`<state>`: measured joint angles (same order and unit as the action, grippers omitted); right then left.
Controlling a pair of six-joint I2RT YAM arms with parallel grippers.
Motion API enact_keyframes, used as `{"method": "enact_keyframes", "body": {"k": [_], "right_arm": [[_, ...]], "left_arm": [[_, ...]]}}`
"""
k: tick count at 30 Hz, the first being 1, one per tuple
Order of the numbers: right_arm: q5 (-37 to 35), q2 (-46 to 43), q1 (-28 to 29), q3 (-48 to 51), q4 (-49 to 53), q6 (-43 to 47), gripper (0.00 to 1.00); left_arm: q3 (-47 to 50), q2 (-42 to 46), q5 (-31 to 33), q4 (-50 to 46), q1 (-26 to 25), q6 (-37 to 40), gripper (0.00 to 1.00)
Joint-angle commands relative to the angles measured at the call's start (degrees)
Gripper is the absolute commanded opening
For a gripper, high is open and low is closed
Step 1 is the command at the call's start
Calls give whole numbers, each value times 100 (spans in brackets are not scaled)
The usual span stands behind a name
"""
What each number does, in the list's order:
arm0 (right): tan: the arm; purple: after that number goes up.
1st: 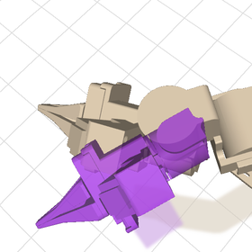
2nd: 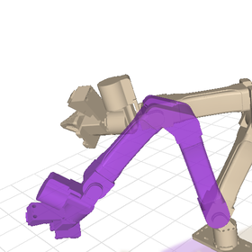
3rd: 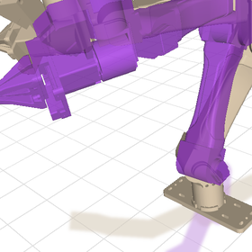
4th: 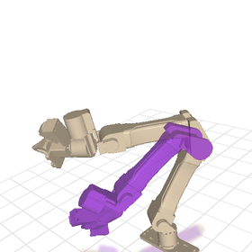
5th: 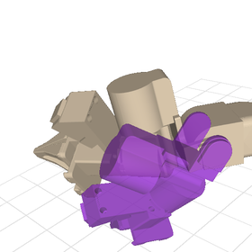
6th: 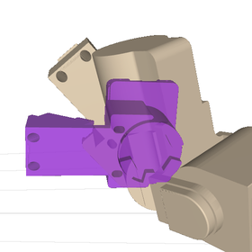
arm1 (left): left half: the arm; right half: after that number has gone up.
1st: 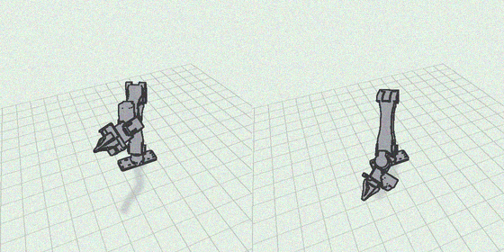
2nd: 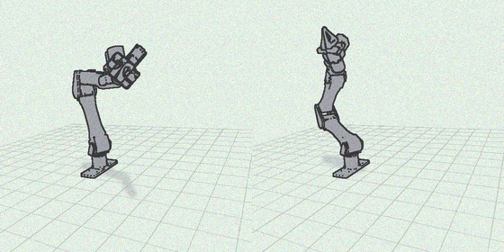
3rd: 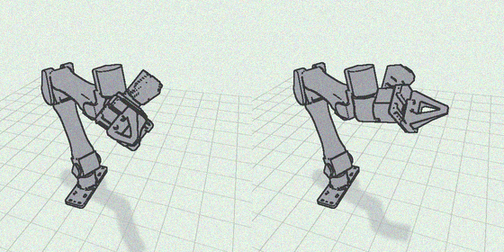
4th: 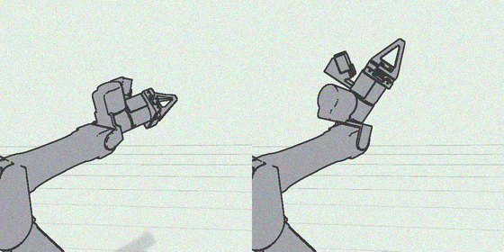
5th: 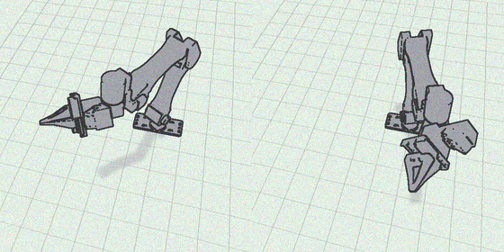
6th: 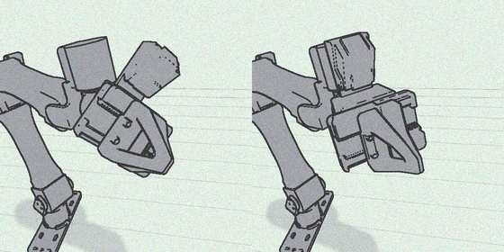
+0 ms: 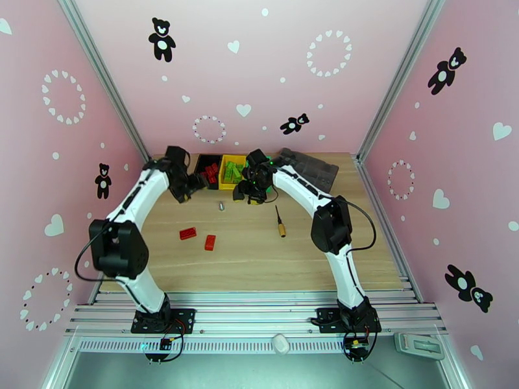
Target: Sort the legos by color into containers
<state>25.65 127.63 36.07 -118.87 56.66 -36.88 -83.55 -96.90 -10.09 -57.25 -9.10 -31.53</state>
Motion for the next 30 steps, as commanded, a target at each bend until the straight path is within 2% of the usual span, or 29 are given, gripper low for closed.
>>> {"method": "enact_keyframes", "body": {"k": [1, 5, 12, 19, 30], "right_arm": [[-142, -317, 66, 409, 225, 282, 65], [-102, -482, 110, 961, 52, 306, 66], [-99, -680, 313, 1482, -6, 367, 66], [-82, -908, 461, 1953, -193, 276, 66], [-148, -1152, 463, 2218, -269, 240, 65]], "left_arm": [[774, 440, 470, 148, -393, -25, 73], [1576, 732, 652, 241, -877, -190, 72], [2412, 844, 696, 594, -1360, -404, 71], [2840, 613, 508, 1044, -1440, -383, 67], [2574, 112, 558, 1041, -1443, -214, 58]]}}
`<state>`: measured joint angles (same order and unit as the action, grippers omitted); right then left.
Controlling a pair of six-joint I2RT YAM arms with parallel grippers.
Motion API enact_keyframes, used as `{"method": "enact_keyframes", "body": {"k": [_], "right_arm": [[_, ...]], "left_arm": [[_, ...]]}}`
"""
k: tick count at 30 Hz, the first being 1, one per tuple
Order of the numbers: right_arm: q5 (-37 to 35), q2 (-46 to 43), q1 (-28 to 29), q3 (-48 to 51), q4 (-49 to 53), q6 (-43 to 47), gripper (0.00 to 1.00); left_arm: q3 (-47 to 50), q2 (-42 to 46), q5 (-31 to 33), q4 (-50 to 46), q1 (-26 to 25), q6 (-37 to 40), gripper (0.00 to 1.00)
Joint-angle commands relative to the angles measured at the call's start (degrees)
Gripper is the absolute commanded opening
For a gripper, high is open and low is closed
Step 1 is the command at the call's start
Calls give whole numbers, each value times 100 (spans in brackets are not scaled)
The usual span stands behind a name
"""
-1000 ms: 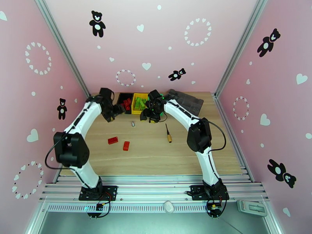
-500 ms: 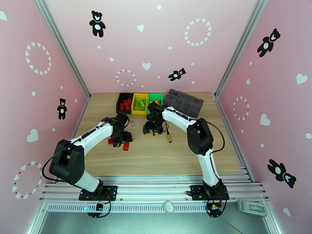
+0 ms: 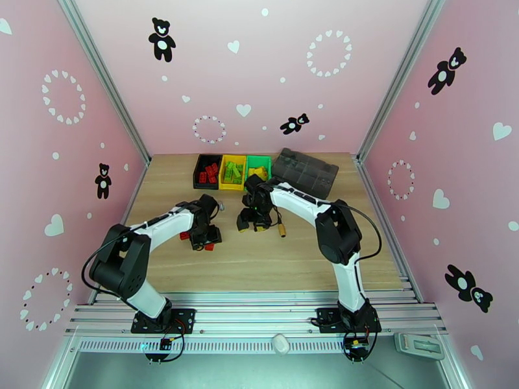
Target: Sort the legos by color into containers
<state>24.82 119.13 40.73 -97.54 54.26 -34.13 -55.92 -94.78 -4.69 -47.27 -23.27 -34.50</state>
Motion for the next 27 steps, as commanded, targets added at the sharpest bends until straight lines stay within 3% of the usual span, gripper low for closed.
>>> {"method": "enact_keyframes", "body": {"k": [1, 16, 27], "right_arm": [[-72, -318, 3, 94, -37, -57, 65], [62, -338, 5, 88, -251, -254, 65], [180, -191, 4, -286, -233, -343, 65]], "left_arm": [[-198, -143, 30, 33, -27, 80, 57], [-402, -210, 57, -99, -28, 115, 33], [-896, 94, -97, -383, 117, 184, 30]]}}
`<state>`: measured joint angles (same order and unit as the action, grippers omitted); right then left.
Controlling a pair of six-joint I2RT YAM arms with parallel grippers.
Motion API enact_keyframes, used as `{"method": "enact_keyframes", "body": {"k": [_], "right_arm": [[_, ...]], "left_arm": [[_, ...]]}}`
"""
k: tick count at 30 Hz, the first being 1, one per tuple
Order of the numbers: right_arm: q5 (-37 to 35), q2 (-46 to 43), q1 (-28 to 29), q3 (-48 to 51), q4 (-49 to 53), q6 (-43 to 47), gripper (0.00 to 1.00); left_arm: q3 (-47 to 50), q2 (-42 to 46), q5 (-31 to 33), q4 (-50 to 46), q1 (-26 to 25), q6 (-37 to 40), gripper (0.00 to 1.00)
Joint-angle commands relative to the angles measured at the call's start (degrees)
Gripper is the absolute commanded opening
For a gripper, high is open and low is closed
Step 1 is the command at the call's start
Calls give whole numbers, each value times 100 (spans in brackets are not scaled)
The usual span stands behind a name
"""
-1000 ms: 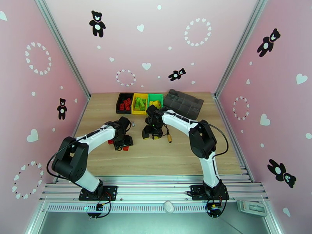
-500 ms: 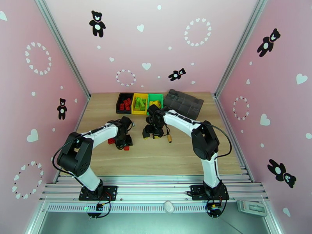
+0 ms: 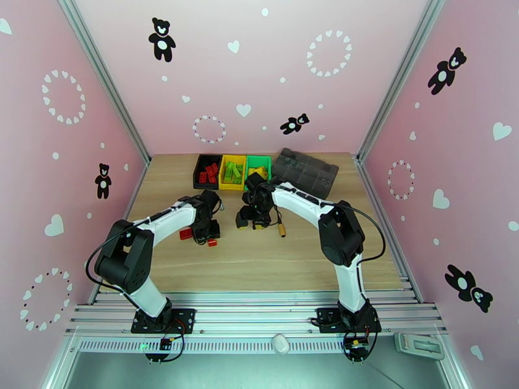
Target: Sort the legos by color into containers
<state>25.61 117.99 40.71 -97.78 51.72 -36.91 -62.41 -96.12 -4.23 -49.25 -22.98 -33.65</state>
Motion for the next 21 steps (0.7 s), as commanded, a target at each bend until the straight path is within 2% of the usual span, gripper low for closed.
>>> {"method": "enact_keyframes", "body": {"k": [1, 5, 12, 21], "right_arm": [[126, -45, 7, -315, 25, -76, 65], [239, 65, 6, -582, 18, -131, 65], [686, 518, -6, -1562, 8, -335, 65], [832, 901, -120, -2565, 94, -607, 65]], "left_arm": [[-315, 282, -176, -213, 148, 95, 30], [-539, 501, -420, -258, 511, 74, 30], [-1154, 538, -1292, 1, 1351, -125, 30], [-2750, -631, -1998, 369, 2139, -620, 30]]}}
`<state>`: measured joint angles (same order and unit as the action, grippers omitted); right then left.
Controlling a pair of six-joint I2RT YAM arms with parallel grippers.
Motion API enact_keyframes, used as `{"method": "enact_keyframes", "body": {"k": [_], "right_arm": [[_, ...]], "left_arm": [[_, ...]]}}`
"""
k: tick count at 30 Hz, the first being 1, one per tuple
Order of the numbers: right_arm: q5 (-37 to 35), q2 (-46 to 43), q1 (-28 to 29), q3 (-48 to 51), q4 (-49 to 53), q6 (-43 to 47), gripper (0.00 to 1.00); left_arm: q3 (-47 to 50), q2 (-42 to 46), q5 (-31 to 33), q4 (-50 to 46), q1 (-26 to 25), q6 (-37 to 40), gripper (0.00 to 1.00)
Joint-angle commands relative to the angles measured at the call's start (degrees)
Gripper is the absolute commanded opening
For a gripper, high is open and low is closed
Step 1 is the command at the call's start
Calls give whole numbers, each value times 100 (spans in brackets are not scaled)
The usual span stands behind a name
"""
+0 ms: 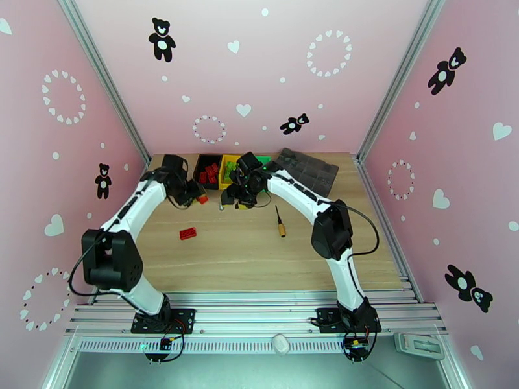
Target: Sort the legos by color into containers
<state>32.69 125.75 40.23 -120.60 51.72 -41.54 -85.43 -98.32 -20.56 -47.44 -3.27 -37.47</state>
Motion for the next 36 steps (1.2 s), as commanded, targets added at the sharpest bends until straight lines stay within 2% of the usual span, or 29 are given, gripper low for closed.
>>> {"method": "enact_keyframes", "body": {"k": [1, 8, 11, 14, 17, 20, 25, 30, 36], "right_arm": [[120, 130, -96, -326, 84, -175, 65], [85, 168, -260, -530, -21, -349, 65], [47, 164, -310, -584, 2, -346, 65], [3, 155, -357, -583, 68, -312, 65], [-65, 148, -392, -570, 150, -237, 65], [-86, 168, -403, -563, 225, -172, 65], [-71, 244, -405, -566, 336, -3, 66], [-39, 315, -397, -569, 534, 249, 67], [94, 412, -395, -549, 660, 483, 67]], "left_arm": [[-719, -612, -368, 167, 220, -290, 30], [-2949, -2202, -323, -281, 318, -424, 34], [-3981, -2926, -416, -565, 318, -432, 46], [-4772, -3349, -405, -896, 318, -391, 62], [-4871, -3363, -425, -946, 318, -337, 67], [-4488, -3063, -326, -934, 306, -202, 68], [-3203, -2127, 114, -863, 249, 75, 75], [-1529, -940, 750, -911, 209, 129, 76], [619, 427, 1342, -868, 185, -318, 78]]}}
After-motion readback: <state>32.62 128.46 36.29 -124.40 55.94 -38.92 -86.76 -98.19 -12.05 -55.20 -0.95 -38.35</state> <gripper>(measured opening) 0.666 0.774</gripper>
